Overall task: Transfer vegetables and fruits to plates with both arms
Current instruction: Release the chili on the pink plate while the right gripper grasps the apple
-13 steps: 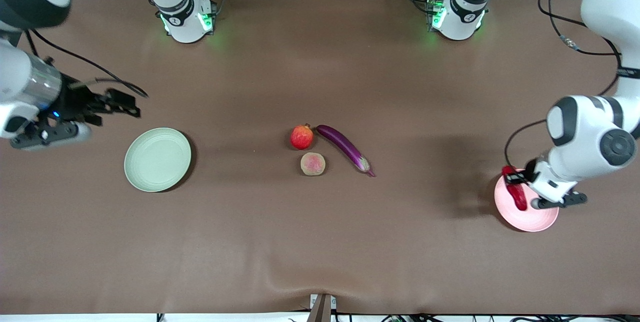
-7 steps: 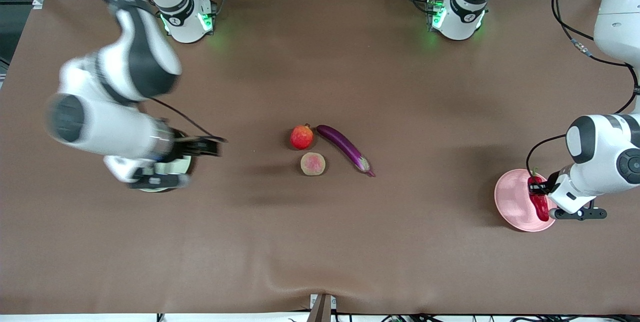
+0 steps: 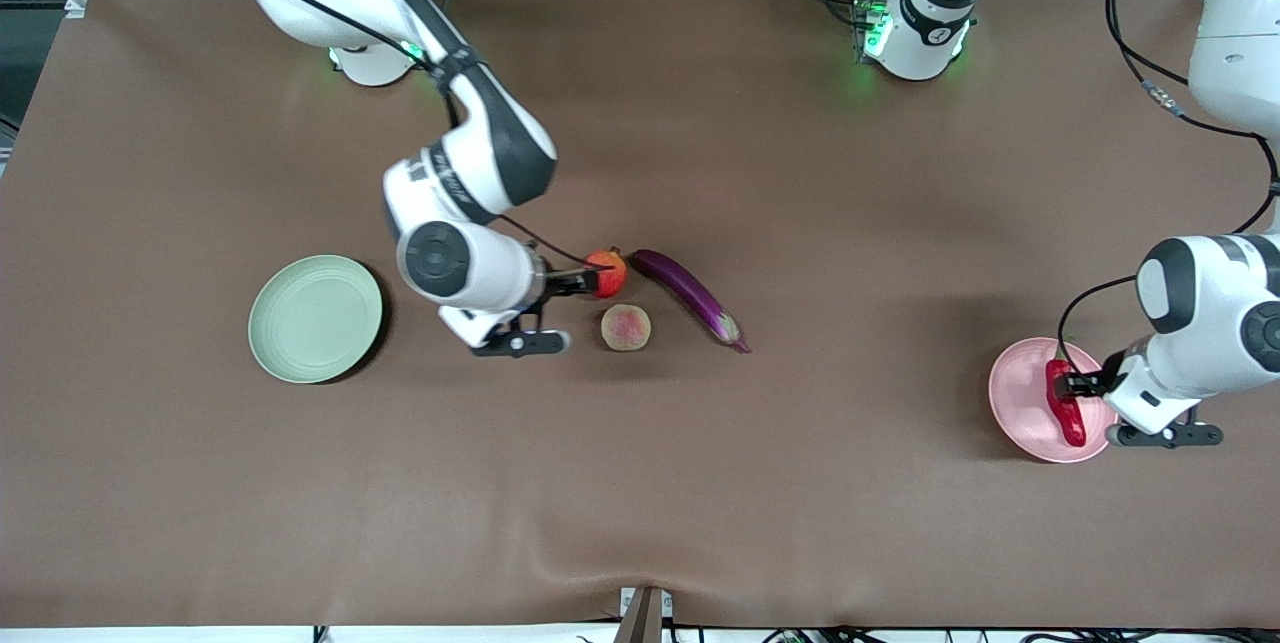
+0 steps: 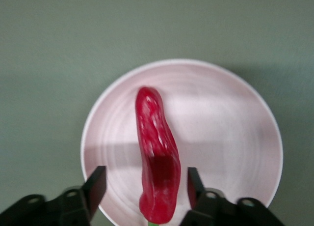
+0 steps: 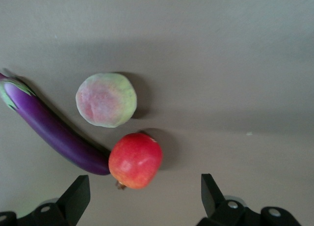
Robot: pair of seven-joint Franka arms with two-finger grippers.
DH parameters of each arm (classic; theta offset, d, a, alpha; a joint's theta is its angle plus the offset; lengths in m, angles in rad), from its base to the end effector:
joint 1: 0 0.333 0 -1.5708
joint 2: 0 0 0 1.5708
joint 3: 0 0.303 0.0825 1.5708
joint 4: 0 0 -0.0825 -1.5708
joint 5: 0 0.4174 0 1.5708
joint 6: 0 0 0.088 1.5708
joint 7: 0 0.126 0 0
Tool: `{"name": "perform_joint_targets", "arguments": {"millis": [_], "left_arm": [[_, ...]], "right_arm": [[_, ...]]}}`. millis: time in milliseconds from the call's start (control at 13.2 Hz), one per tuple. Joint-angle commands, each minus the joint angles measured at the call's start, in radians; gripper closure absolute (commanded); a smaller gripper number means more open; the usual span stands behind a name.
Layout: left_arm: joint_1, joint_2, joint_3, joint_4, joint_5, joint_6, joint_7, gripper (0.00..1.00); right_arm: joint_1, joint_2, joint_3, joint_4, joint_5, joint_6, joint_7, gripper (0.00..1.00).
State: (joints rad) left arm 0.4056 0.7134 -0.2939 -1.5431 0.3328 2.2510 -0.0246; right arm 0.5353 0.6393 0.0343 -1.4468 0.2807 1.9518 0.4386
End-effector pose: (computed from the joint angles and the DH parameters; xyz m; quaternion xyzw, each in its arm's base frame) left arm 0.7181 0.1191 0.1985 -0.9992 -0.0004 -0.0149 0.0364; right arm 0.5981 0.4067 0.2599 -0.9884 -0.0014 0.1241 0.0873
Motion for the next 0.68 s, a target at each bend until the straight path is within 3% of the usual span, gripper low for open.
{"name": "perform_joint_targets", "arguments": {"millis": [0, 227, 605], "left_arm": [[-0.013, -0.035, -0.013, 0.015, 0.015, -0.021, 0.003, 0.0], [-0.011, -0.081, -0.117, 0.017, -0.03, -0.126, -0.079, 0.0], [-0.039, -0.088, -0.277, 0.015, -0.064, -0.206, -0.447, 0.0]], "right_arm": [[0.044, -0.001, -0.011, -0.073, 0.022, 0.1, 0.034, 0.0], [0.077, 0.013, -0.011, -0.127, 0.018, 0.168, 0.037, 0.0], [0.11, 0.036, -0.014, -0.147, -0.001, 0.176, 0.04, 0.0]]}}
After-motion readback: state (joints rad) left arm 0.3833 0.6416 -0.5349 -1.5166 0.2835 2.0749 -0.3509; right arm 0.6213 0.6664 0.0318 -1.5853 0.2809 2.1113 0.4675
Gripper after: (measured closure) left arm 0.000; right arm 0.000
